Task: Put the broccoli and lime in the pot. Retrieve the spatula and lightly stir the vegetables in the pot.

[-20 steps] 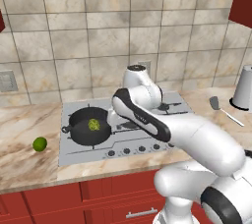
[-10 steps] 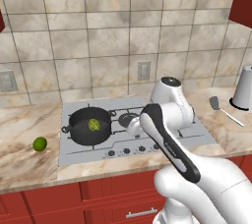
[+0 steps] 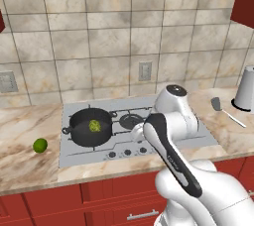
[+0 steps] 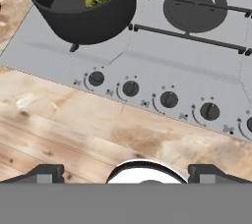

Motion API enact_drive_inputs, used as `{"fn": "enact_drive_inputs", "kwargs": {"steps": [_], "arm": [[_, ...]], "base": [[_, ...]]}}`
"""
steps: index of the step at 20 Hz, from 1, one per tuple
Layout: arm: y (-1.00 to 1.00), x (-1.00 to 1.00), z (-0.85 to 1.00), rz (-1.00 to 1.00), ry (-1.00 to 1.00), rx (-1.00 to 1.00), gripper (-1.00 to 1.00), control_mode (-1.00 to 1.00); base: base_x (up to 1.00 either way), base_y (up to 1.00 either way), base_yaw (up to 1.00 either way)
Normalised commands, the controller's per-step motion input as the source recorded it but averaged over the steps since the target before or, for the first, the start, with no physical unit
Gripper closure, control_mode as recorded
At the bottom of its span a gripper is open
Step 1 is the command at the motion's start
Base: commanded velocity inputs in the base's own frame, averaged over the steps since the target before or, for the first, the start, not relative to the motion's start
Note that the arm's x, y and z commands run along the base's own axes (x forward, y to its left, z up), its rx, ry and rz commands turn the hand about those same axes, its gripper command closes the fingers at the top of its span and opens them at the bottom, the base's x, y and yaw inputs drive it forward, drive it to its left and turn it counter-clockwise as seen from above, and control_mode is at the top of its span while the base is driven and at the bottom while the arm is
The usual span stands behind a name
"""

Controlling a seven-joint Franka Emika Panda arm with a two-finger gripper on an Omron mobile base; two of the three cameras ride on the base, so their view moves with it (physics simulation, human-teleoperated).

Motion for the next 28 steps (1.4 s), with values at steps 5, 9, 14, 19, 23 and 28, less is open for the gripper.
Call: {"fn": "enact_drive_inputs", "kwargs": {"steps": [5,9,14,19,23,28], "arm": [[0.00,0.00,0.00,0.00,0.00,0.00,-1.00,1.00],[0.00,0.00,0.00,0.00,0.00,0.00,-1.00,1.00],[0.00,0.00,0.00,0.00,0.00,0.00,-1.00,1.00],[0.00,0.00,0.00,0.00,0.00,0.00,-1.00,1.00],[0.00,0.00,0.00,0.00,0.00,0.00,-1.00,1.00],[0.00,0.00,0.00,0.00,0.00,0.00,-1.00,1.00]], "base": [[-0.42,0.71,-0.11],[-0.25,1.00,-0.15],[0.06,0.89,-0.12],[0.25,0.30,-0.01],[0.52,0.35,-0.03],[0.35,0.63,-0.19]]}}
